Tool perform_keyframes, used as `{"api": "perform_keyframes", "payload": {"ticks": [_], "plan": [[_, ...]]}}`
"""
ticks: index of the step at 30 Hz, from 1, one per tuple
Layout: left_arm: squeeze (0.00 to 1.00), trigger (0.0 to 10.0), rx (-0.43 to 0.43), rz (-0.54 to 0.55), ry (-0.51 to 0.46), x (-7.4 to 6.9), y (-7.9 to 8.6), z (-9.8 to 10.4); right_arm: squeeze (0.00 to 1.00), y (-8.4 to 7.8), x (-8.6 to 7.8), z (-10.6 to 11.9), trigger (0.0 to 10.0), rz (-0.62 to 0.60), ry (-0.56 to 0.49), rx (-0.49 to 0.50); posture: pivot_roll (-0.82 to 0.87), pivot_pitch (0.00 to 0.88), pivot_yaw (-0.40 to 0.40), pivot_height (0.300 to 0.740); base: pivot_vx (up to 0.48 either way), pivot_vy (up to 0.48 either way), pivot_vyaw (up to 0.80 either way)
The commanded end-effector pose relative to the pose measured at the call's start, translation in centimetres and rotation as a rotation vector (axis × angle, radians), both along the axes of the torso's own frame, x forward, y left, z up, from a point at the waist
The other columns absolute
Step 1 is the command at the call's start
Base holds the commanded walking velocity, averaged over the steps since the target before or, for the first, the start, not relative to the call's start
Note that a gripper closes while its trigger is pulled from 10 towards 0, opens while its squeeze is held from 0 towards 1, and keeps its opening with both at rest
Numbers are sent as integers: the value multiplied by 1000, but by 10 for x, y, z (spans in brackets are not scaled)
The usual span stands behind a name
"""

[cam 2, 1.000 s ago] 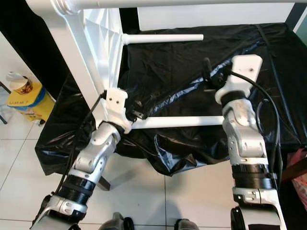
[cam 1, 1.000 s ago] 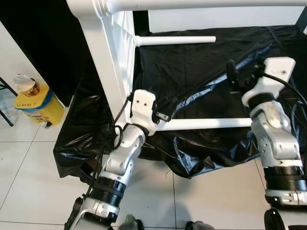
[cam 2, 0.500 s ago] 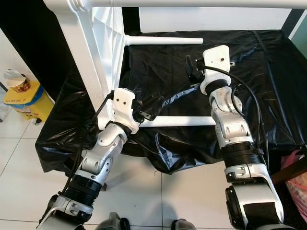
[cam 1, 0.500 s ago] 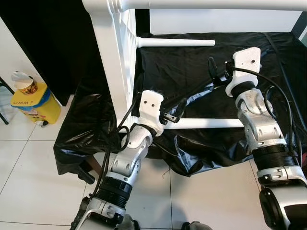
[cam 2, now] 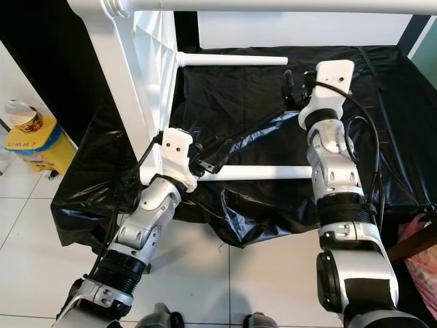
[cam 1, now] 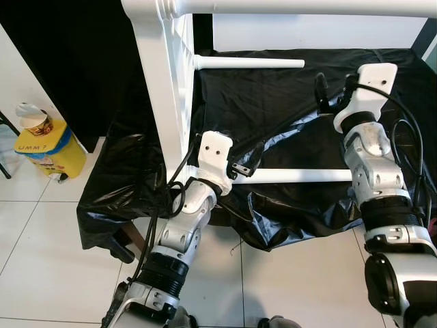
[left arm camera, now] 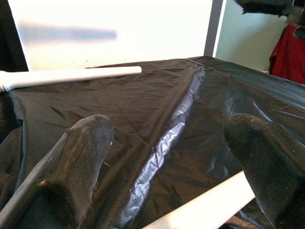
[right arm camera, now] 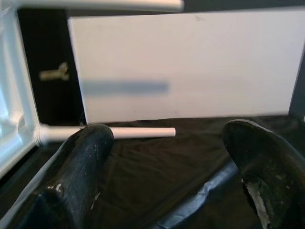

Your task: Building children table

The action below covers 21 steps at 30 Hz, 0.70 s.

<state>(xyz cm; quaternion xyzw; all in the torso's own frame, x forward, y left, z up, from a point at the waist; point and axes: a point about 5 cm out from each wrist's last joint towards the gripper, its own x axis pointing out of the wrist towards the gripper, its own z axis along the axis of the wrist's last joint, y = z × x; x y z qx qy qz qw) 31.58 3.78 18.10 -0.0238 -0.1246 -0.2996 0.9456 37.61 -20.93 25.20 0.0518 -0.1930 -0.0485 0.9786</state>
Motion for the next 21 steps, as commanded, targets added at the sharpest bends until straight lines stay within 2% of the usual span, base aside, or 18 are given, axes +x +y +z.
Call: {"api": "perform_keyframes", "payload": {"ticks": [1, 4, 6, 14, 16, 17, 18, 19, 20, 21], "plan": [[0, 10000, 4, 0, -5, 1, -1, 0, 0, -9, 2, -5, 10000, -21, 25, 95, -21, 40, -11, 740, 0, 0, 0], [0, 10000, 4, -1, -6, 1, -1, 0, 0, -13, 2, -7, 10000, -27, 34, 147, -21, 40, -11, 740, 0, 0, 0], [0, 10000, 2, -2, -8, 1, -1, 0, 0, -20, 2, -14, 10000, -38, 55, 249, -25, 42, -9, 740, 0, 0, 0], [0, 10000, 0, -2, -9, 2, -1, 0, 0, -26, 0, -30, 10000, -53, 93, 325, -27, 49, -3, 740, 0, 0, 0], [0, 10000, 0, -5, -6, 1, -2, 0, 0, -31, -2, -40, 10000, -55, 111, 411, -30, 59, 2, 740, 0, 0, 0], [0, 10000, 0, -5, -6, 1, -2, 0, 0, -31, -2, -40, 10000, -55, 111, 411, -30, 59, 2, 740, 0, 0, 0], [0, 10000, 1, -8, -3, 1, -2, -1, 0, -36, -5, -49, 10000, -55, 112, 518, -32, 67, 8, 740, 0, 0, 0], [0, 10000, 1, -8, -3, 1, -2, -1, 0, -36, -5, -49, 10000, -55, 112, 518, -32, 67, 8, 740, 0, 0, 0], [0, 10000, 1, -9, 0, 1, -2, -1, 0, -40, -7, -54, 10000, -55, 105, 607, -32, 69, 8, 740, 0, 0, 0], [0, 10000, 1, -9, 0, 1, -2, -1, 0, -40, -7, -54, 10000, -55, 105, 607, -32, 69, 8, 740, 0, 0, 0]]}}
